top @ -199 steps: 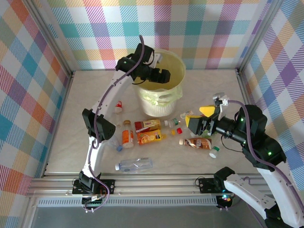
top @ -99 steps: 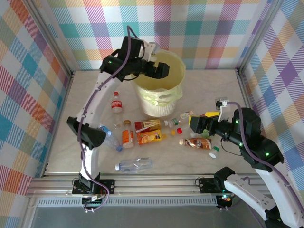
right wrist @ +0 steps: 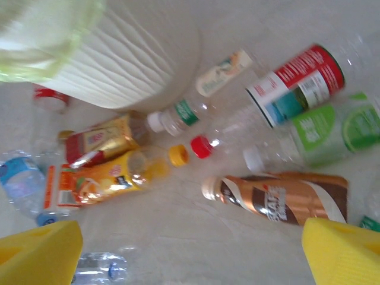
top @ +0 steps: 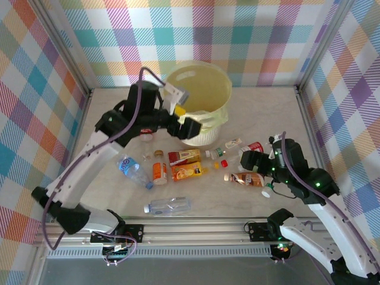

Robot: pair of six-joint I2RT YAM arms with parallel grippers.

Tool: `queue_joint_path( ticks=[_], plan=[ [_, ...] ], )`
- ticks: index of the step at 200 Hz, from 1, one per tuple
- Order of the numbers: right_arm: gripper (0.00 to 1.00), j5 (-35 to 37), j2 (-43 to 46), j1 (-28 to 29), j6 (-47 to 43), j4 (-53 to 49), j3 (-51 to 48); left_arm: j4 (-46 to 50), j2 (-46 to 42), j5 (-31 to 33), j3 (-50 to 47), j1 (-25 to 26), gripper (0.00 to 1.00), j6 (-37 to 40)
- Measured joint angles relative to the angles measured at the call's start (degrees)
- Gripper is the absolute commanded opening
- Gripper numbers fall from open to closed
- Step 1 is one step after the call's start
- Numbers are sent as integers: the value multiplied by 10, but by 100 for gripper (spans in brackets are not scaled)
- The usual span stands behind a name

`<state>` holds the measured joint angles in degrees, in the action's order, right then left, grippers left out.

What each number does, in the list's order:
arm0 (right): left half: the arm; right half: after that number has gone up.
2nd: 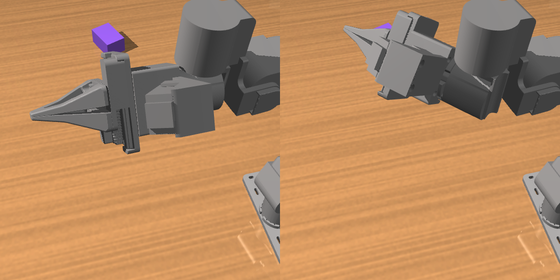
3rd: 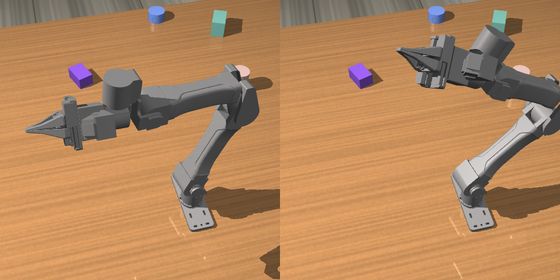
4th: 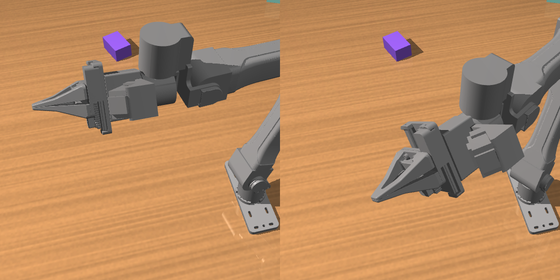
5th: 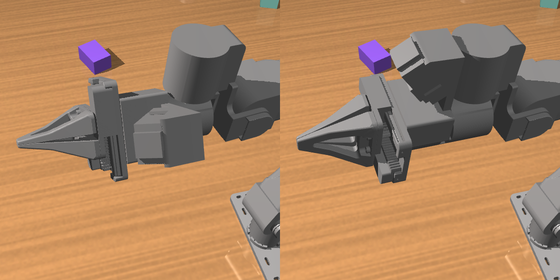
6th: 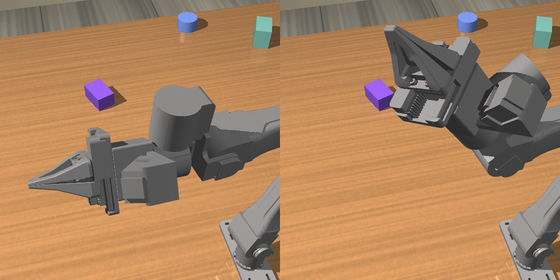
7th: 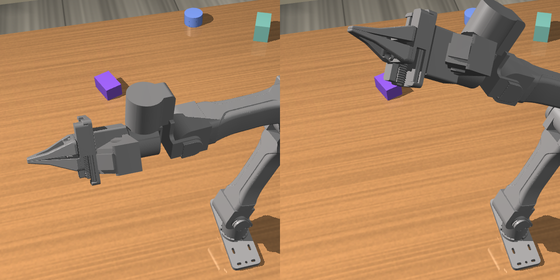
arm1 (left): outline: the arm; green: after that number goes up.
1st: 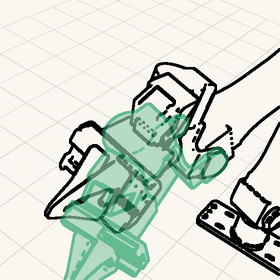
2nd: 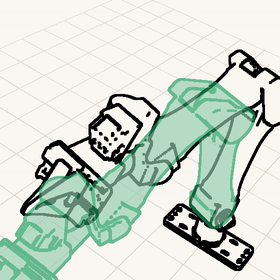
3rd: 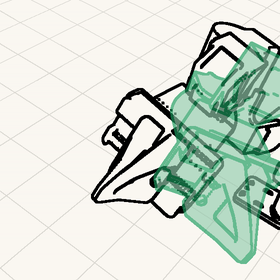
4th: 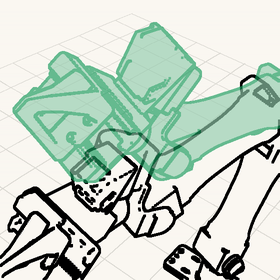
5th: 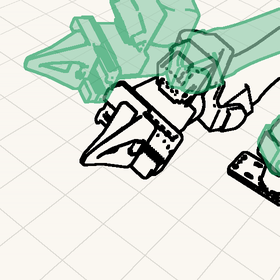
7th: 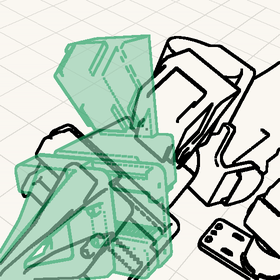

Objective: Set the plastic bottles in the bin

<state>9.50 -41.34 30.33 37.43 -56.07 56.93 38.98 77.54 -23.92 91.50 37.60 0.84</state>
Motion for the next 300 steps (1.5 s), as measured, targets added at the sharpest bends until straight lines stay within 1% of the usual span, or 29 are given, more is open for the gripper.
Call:
queue_joint_path(
  ticks=[22, 35, 53, 97, 167, 206, 258, 289, 300],
  plan=[
    [91, 6, -12, 0, 22, -16, -26, -30, -61, 6, -91, 28, 100, -12],
    [92, -2, -19, 0, 17, -11, -46, -43, -88, 10, -129, 47, 100, -18],
    [96, -18, -36, 0, -4, -2, -68, -56, -115, 13, -166, 65, 100, -28],
    [98, -39, -110, 0, -57, 45, -96, -84, -158, 19, -228, 78, 100, -47],
    [99, -42, -231, 0, -143, 106, -101, -112, -161, 19, -246, 107, 100, -60],
    [99, -34, -278, 0, -169, 112, -101, -129, -157, 19, -252, 123, 100, -62],
    [98, -20, -299, 0, -170, 109, -101, -137, -148, 19, -265, 141, 100, -64],
    [95, -17, -317, 0, -162, 96, -101, -138, -146, 19, -265, 149, 100, -66],
    [92, -18, -318, 0, -156, 92, -101, -138, -146, 20, -265, 152, 100, -68]
  ],
)
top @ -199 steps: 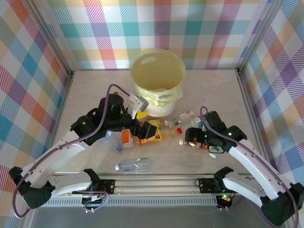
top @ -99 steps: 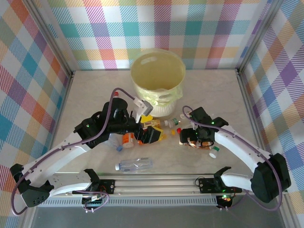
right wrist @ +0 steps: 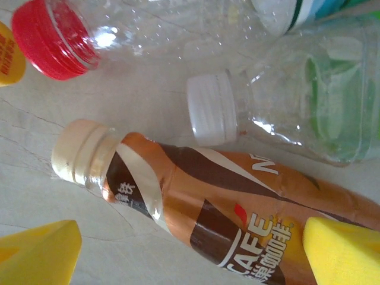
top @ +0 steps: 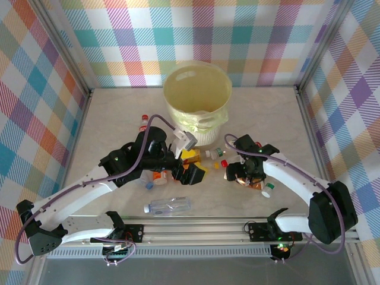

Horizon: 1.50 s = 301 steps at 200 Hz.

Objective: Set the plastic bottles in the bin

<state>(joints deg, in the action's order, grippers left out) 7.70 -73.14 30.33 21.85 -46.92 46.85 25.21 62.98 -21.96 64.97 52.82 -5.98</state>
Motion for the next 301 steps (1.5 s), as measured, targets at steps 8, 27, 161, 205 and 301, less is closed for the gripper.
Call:
queue_joint_path(
  ticks=[8, 27, 161, 205, 301],
  plan=[
    [92, 0, 1, 0, 3, -4, 0, -1, 0, 0, 0, 1, 100, 0],
    [91, -5, 3, 1, 12, -13, 0, -3, 0, 2, 0, 6, 100, -3],
    [85, -19, -17, 80, 64, -54, 0, -3, 1, 16, -4, 36, 100, -5],
    [82, -15, -38, 98, 80, -60, 0, -4, 1, 17, -6, 40, 100, -7],
    [73, -20, -100, 118, 99, -4, -1, -5, 0, 21, -9, 45, 100, -7]
  ],
)
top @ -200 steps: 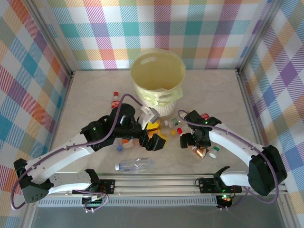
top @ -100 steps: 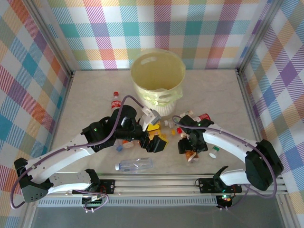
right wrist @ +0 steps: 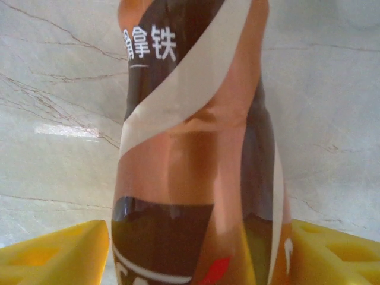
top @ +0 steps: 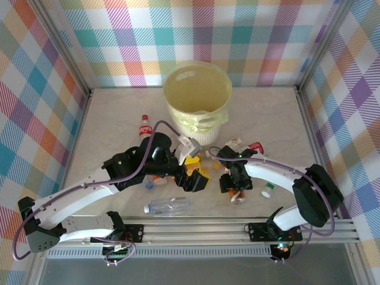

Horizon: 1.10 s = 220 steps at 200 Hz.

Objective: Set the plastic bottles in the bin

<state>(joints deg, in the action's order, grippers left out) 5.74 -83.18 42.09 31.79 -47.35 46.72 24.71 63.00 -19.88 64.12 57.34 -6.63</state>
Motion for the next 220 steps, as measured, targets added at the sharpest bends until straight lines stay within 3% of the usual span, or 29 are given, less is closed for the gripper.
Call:
queue_joint_path(
  ticks=[23, 61, 102, 149, 220],
  plan=[
    [70, 1, -4, 0, 6, 9, -3, -9, -2, 0, -4, 0, 100, 0],
    [57, 6, -5, 0, 12, 15, -9, -12, -7, 0, -9, 0, 100, 0],
    [54, 20, 16, 0, 21, 10, -12, -20, -13, 0, -10, 0, 100, 0],
    [53, 57, 114, 0, 30, -34, -5, -45, -33, 12, -18, 0, 100, -2],
    [52, 148, 228, 0, 53, -110, 121, -108, -100, 65, -59, 0, 100, -16]
  ],
)
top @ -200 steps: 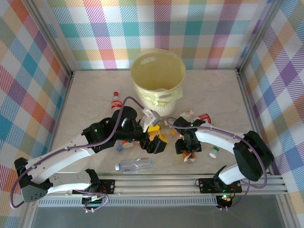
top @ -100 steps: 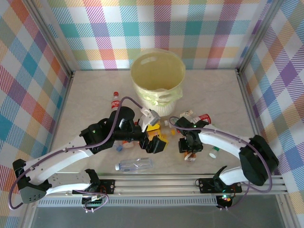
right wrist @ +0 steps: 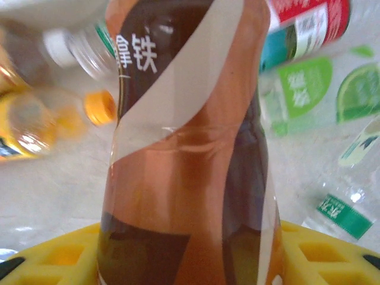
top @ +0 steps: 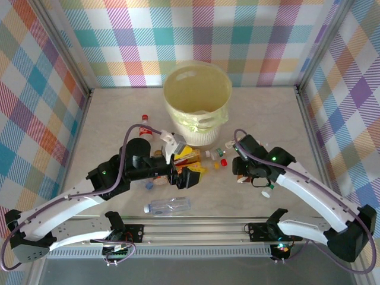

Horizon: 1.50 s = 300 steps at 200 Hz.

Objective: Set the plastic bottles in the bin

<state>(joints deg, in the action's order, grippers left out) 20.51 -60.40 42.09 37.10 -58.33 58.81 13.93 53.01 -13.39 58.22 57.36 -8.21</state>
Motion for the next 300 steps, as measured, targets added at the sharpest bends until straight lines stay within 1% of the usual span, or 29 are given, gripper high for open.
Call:
queue_joint_path(
  ticks=[39, 70, 100, 135, 194, 215, 242, 275, 300],
  plan=[
    [52, 18, 3, 0, -44, 18, 94, -23, -19, 23, -3, 0, 100, -7],
    [52, 24, -32, 0, -103, 54, 178, -22, -33, 41, -7, 0, 100, -13],
    [51, 23, -82, 0, -164, 101, 246, -20, -61, 70, -24, 0, 100, -18],
    [50, 5, -150, 0, -227, 157, 320, -18, -92, 107, -37, 0, 100, -30],
    [50, -21, -269, -1, -295, 224, 443, 0, -104, 148, -37, 0, 100, -42],
    [50, -32, -317, -9, -306, 229, 487, 28, -104, 163, -36, 0, 100, -42],
    [49, -56, -381, -27, -308, 223, 547, 85, -102, 190, -21, 0, 100, -37],
    [49, -102, -451, -63, -305, 187, 614, 145, -101, 224, 11, 0, 100, -23],
    [49, -138, -487, -82, -304, 155, 643, 167, -99, 243, 21, 0, 100, -13]
  ],
)
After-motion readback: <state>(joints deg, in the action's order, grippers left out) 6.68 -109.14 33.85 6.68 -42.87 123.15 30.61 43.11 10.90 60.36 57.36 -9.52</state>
